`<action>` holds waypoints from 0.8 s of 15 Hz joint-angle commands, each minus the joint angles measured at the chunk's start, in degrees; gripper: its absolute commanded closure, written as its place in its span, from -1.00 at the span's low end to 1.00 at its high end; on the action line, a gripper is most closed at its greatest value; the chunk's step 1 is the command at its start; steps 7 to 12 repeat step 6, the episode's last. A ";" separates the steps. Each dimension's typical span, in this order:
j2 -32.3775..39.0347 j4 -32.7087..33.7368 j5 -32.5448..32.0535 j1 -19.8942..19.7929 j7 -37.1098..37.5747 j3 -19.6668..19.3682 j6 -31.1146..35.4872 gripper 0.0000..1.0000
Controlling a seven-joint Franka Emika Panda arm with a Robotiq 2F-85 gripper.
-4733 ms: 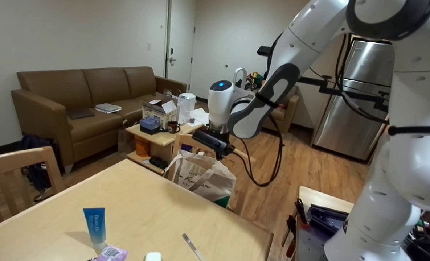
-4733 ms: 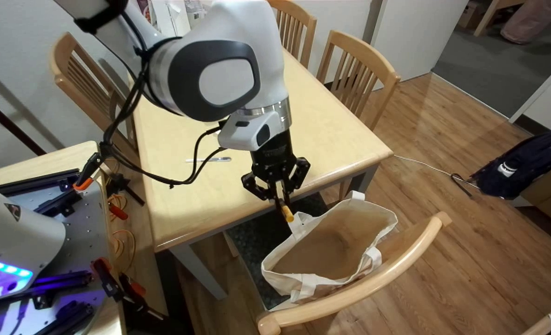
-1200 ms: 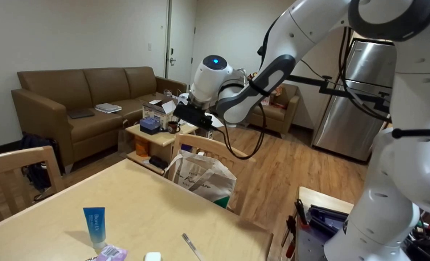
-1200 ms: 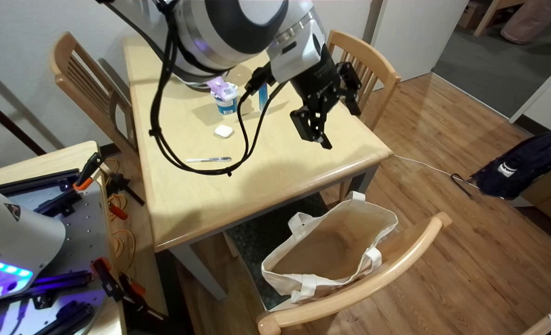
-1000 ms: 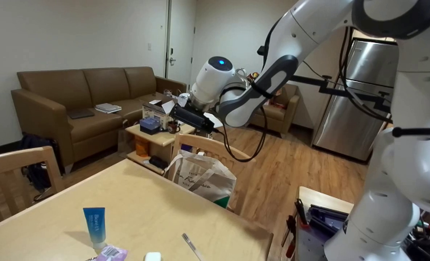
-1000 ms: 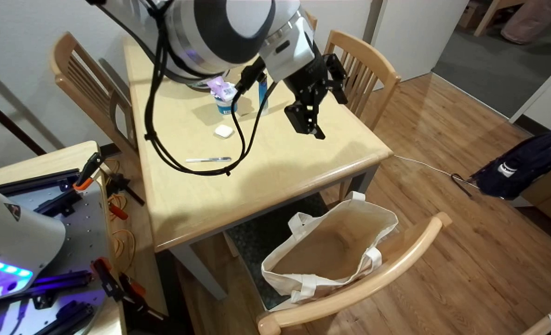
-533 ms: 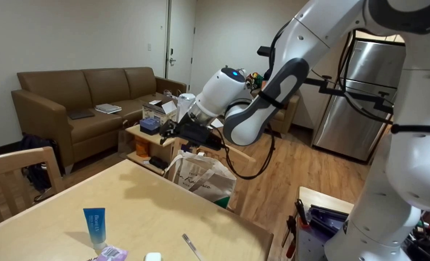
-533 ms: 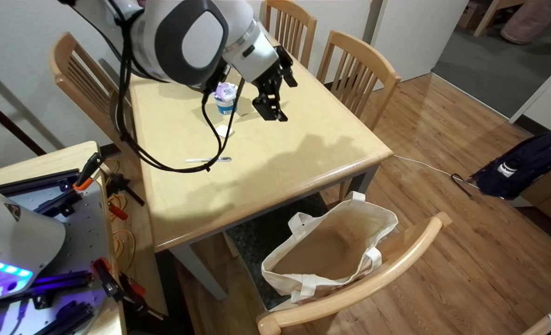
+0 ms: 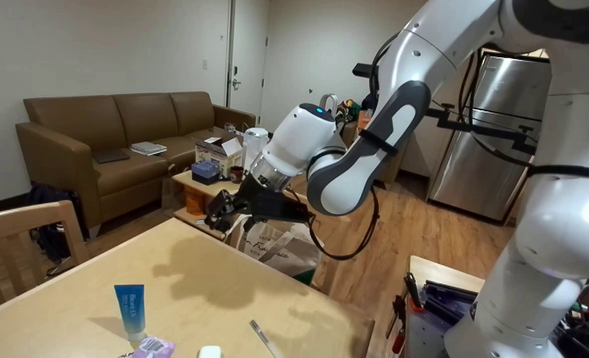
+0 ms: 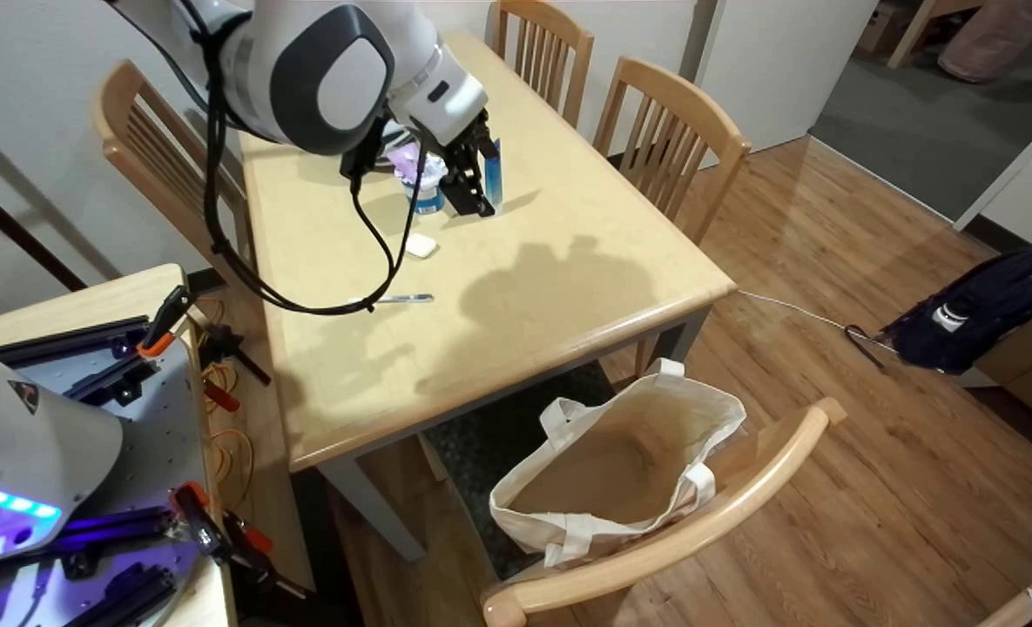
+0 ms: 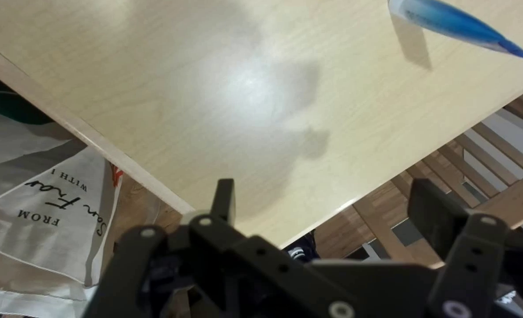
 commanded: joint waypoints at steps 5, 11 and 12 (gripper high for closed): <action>3.74 0.96 -8.87 -1.67 -8.78 1.75 5.68 -1.00; 4.56 1.30 -10.07 -1.80 -9.94 2.39 5.75 -1.00; 4.56 1.30 -10.07 -1.80 -9.94 2.39 5.75 -1.00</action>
